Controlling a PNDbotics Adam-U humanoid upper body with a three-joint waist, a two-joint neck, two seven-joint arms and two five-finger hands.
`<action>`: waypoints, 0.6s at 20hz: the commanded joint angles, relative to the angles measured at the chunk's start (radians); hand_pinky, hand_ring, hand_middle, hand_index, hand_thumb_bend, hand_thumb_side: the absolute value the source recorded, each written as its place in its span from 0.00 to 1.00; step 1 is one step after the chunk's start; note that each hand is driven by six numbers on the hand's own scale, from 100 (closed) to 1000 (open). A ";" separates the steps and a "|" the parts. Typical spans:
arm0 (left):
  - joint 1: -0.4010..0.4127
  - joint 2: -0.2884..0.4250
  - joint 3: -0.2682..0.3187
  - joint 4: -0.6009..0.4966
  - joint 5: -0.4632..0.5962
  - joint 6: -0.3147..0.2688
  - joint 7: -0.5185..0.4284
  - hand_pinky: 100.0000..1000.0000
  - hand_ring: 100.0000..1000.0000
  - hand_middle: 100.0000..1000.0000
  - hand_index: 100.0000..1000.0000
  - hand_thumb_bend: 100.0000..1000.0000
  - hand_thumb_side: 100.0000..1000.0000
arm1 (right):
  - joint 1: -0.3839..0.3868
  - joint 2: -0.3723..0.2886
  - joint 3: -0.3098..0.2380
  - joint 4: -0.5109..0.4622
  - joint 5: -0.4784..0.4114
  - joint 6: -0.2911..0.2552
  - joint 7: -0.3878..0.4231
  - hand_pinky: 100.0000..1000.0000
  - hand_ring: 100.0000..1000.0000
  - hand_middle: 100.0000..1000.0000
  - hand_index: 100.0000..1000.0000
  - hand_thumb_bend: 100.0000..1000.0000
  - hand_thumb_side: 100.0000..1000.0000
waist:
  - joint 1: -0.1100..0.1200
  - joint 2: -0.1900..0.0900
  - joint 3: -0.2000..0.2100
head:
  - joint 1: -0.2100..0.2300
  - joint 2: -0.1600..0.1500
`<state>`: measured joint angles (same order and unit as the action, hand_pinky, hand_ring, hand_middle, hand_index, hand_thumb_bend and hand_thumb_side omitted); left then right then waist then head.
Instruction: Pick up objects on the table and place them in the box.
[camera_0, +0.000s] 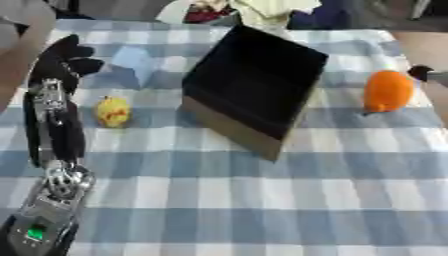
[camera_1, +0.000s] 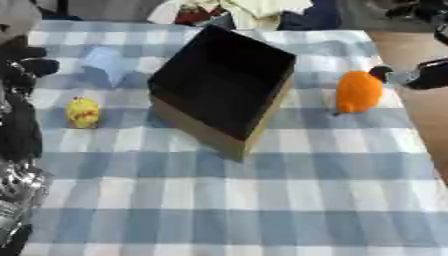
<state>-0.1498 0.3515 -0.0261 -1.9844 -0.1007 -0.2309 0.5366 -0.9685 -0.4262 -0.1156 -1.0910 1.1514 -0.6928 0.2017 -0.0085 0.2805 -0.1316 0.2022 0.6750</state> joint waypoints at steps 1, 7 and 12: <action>-0.008 0.011 0.010 -0.016 0.004 0.000 -0.001 0.65 0.57 0.57 0.76 0.10 0.93 | -0.026 -0.029 0.001 -0.004 0.041 -0.023 0.000 0.95 0.97 0.92 0.89 0.40 0.43 | 0.001 -0.022 -0.002 | 0.002 -0.012; -0.007 0.011 0.010 -0.016 0.005 -0.001 -0.003 0.64 0.57 0.56 0.76 0.09 0.92 | -0.035 -0.031 0.011 0.019 0.053 -0.040 0.046 0.97 0.98 0.94 0.92 0.45 0.63 | 0.002 -0.023 -0.004 | 0.001 -0.012; -0.007 0.011 0.010 -0.016 0.006 -0.001 -0.006 0.64 0.56 0.56 0.76 0.09 0.91 | -0.049 -0.036 0.026 0.012 0.110 -0.050 0.074 0.97 0.98 0.97 0.92 0.53 0.86 | 0.002 -0.022 -0.005 | -0.001 -0.013</action>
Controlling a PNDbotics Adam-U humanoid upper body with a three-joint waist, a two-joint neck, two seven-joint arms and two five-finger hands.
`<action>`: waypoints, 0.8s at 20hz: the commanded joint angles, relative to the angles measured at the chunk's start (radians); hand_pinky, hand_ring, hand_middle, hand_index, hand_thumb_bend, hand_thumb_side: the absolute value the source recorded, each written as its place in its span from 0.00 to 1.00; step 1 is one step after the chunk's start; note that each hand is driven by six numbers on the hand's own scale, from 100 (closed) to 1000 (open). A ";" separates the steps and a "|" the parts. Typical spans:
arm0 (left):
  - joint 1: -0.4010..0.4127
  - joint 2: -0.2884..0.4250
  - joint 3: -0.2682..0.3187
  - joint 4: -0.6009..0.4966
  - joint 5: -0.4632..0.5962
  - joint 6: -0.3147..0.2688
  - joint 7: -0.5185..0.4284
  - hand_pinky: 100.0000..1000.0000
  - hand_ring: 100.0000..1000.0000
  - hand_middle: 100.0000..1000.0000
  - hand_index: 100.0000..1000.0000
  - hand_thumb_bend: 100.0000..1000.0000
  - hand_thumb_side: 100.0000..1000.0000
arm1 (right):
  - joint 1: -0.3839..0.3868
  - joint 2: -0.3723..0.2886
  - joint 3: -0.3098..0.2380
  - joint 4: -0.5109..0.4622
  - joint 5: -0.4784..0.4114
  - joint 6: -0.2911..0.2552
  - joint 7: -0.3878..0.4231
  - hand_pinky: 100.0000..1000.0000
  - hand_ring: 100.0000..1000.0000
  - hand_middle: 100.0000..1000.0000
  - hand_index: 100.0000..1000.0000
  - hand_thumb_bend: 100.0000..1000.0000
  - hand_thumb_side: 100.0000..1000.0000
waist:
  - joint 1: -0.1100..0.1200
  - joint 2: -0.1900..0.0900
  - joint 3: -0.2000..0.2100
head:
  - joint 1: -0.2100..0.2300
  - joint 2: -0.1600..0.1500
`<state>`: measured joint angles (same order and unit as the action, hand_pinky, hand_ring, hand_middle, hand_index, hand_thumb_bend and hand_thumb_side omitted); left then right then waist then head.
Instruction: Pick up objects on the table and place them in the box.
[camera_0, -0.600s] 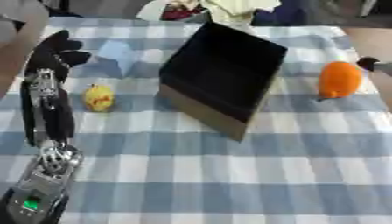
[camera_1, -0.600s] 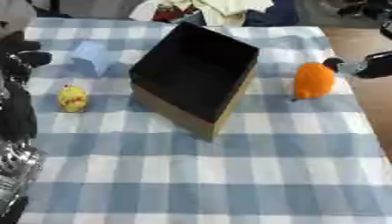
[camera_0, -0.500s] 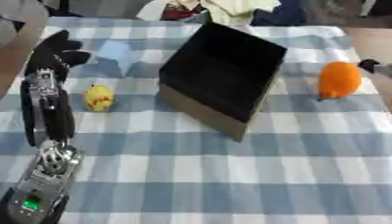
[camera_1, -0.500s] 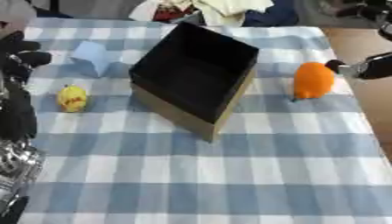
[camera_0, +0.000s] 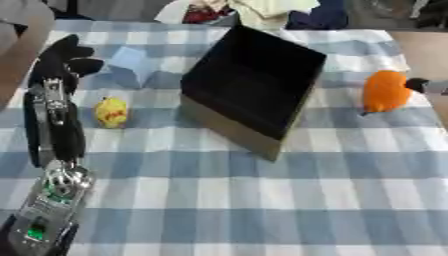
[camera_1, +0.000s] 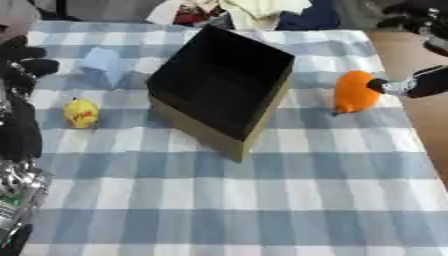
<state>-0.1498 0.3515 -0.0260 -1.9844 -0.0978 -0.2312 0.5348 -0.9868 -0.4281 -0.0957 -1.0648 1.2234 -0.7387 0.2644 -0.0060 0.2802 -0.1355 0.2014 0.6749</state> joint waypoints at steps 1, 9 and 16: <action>-0.007 0.011 0.009 -0.016 0.003 0.000 -0.005 0.64 0.56 0.56 0.76 0.08 0.90 | -0.035 -0.033 0.010 -0.017 0.067 -0.004 0.008 0.97 0.98 0.97 0.92 0.54 0.88 | 0.000 -0.022 -0.001 | -0.001 -0.013; -0.008 0.010 0.009 -0.016 0.002 -0.001 -0.010 0.64 0.56 0.56 0.76 0.07 0.88 | -0.055 -0.017 0.029 0.022 0.212 -0.006 -0.076 0.96 0.97 0.97 0.91 0.45 0.80 | 0.001 -0.019 0.002 | -0.003 -0.016; -0.009 0.009 0.008 -0.016 0.002 0.000 -0.014 0.64 0.56 0.56 0.75 0.06 0.87 | -0.064 -0.012 0.036 0.071 0.233 -0.007 -0.096 0.93 0.97 0.95 0.93 0.42 0.72 | 0.002 -0.017 0.000 | -0.003 -0.018</action>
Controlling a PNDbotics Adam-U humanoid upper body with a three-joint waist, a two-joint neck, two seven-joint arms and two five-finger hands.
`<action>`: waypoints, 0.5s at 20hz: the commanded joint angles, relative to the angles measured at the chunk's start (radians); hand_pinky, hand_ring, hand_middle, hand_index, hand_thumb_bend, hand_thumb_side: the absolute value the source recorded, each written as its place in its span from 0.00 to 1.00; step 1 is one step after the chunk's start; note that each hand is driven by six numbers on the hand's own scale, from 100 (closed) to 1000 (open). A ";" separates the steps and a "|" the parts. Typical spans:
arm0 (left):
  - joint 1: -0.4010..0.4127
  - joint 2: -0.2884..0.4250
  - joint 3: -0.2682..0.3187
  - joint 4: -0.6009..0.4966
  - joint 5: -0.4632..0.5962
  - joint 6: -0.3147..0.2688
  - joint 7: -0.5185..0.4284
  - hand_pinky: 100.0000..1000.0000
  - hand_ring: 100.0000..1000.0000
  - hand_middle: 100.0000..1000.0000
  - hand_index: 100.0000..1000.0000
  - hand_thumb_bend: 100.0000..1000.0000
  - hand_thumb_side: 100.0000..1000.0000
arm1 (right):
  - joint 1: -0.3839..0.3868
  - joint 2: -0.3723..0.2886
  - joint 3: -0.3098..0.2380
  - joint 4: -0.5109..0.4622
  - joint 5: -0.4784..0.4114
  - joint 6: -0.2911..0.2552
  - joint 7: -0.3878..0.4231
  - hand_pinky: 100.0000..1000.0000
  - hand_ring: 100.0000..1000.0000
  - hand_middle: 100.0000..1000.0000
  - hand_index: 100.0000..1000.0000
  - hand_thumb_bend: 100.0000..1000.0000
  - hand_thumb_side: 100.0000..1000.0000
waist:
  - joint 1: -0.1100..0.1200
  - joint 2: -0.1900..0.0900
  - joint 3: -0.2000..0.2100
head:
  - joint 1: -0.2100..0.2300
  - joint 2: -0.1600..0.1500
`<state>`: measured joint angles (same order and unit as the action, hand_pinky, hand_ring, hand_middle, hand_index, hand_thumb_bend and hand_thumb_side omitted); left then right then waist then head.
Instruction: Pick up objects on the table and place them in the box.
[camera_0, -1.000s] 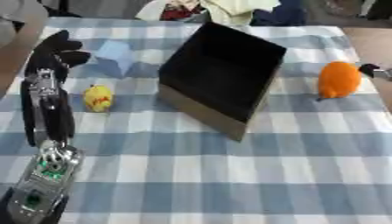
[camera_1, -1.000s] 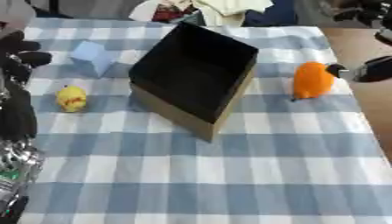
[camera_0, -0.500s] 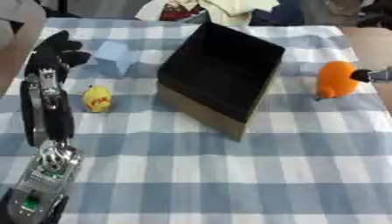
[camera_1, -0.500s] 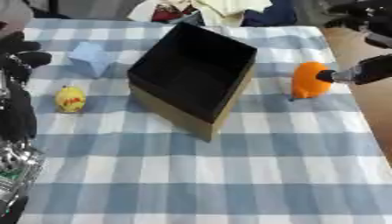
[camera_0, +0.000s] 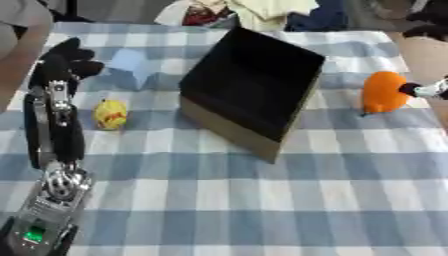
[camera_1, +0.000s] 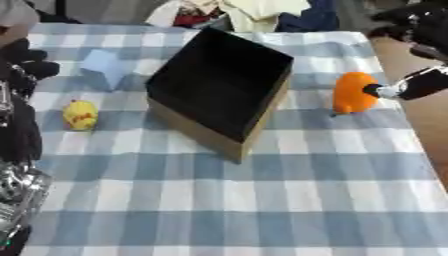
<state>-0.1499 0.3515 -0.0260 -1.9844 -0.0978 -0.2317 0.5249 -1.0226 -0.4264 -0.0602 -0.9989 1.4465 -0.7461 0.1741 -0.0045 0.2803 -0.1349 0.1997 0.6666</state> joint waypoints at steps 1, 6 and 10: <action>-0.009 0.009 0.008 -0.016 0.002 0.001 -0.005 0.64 0.56 0.56 0.75 0.06 0.87 | -0.029 -0.014 0.001 0.011 0.011 0.000 -0.003 0.93 0.97 0.95 0.94 0.43 0.73 | 0.001 -0.017 0.000 | -0.001 -0.010; -0.009 0.009 0.007 -0.016 0.001 0.002 -0.008 0.64 0.56 0.56 0.75 0.06 0.86 | -0.039 -0.011 0.010 0.036 0.027 -0.012 0.006 0.93 0.97 0.95 0.95 0.55 0.92 | 0.002 -0.015 0.001 | -0.002 -0.011; -0.010 0.007 0.006 -0.016 0.000 0.003 -0.011 0.64 0.55 0.55 0.75 0.05 0.86 | -0.047 -0.009 0.016 0.055 0.064 -0.020 0.007 0.93 0.97 0.96 0.94 0.63 0.93 | 0.003 -0.013 0.002 | -0.003 -0.012</action>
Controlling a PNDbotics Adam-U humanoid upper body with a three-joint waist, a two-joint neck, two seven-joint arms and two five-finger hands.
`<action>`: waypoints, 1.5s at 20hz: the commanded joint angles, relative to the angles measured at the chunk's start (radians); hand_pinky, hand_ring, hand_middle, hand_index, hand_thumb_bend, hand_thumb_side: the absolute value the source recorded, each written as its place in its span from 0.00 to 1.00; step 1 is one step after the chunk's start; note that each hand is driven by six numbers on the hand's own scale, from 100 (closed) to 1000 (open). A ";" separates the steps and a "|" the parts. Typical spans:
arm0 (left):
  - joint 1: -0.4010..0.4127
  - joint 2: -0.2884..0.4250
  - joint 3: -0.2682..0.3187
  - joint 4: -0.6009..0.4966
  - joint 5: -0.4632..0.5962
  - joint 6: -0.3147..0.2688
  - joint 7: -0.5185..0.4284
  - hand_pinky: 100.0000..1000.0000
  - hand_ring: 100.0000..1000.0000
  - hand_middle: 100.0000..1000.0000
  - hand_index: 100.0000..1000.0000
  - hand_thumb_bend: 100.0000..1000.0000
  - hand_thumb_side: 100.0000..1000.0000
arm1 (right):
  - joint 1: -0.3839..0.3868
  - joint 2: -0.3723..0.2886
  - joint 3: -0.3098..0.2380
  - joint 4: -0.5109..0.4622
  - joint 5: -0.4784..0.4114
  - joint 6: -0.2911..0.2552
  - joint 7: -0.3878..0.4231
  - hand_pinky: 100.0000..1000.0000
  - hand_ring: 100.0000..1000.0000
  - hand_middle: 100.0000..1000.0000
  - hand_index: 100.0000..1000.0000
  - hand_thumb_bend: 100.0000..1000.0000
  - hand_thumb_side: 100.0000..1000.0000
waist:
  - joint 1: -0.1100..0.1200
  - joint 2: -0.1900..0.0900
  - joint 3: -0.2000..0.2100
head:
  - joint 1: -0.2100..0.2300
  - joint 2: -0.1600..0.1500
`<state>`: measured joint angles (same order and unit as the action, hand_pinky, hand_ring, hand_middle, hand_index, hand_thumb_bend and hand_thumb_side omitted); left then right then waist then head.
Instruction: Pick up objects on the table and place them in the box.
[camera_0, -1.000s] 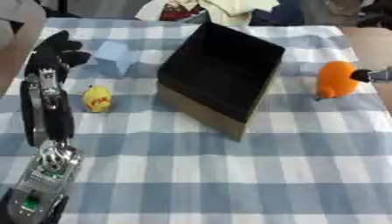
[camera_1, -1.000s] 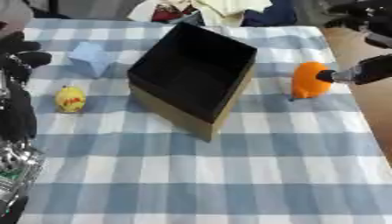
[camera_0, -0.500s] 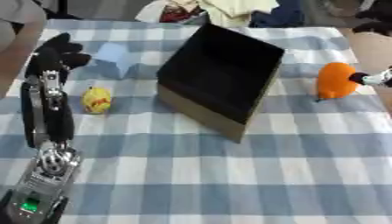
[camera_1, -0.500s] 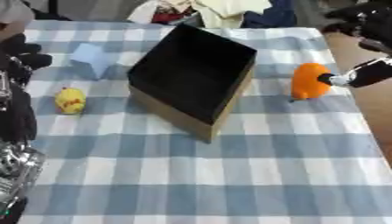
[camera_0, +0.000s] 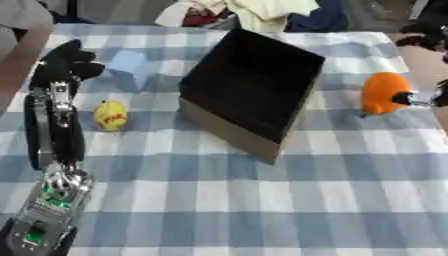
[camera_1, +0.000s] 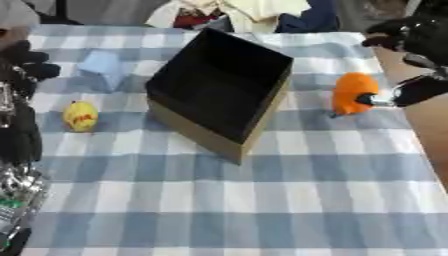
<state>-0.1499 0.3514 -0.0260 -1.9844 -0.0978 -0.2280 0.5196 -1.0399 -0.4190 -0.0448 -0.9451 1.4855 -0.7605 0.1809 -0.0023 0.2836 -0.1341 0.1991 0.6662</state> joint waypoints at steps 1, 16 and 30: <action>-0.010 0.007 0.006 -0.016 0.000 -0.001 -0.007 0.64 0.55 0.55 0.75 0.05 0.85 | -0.032 -0.015 0.001 0.006 0.038 -0.005 -0.002 0.93 0.97 0.96 0.94 0.63 0.93 | 0.001 -0.016 0.002 | -0.002 -0.013; -0.011 0.005 0.005 -0.016 -0.007 0.000 -0.018 0.63 0.54 0.54 0.74 0.03 0.83 | -0.048 0.002 0.007 0.068 0.103 0.004 -0.043 0.90 0.94 0.94 0.95 0.46 0.86 | 0.005 -0.010 0.010 | -0.002 -0.014; -0.014 0.002 0.001 -0.016 -0.011 0.000 -0.033 0.63 0.53 0.54 0.74 0.02 0.81 | -0.075 0.023 -0.033 0.200 -0.053 0.005 0.144 0.94 0.99 0.90 1.00 0.68 0.90 | 0.011 -0.005 0.020 | -0.011 -0.020</action>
<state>-0.1523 0.3428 -0.0266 -1.9844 -0.1067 -0.2269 0.4904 -1.0904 -0.3806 -0.0682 -0.7447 1.4580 -0.7574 0.3000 0.0092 0.2957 -0.1157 0.1911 0.6572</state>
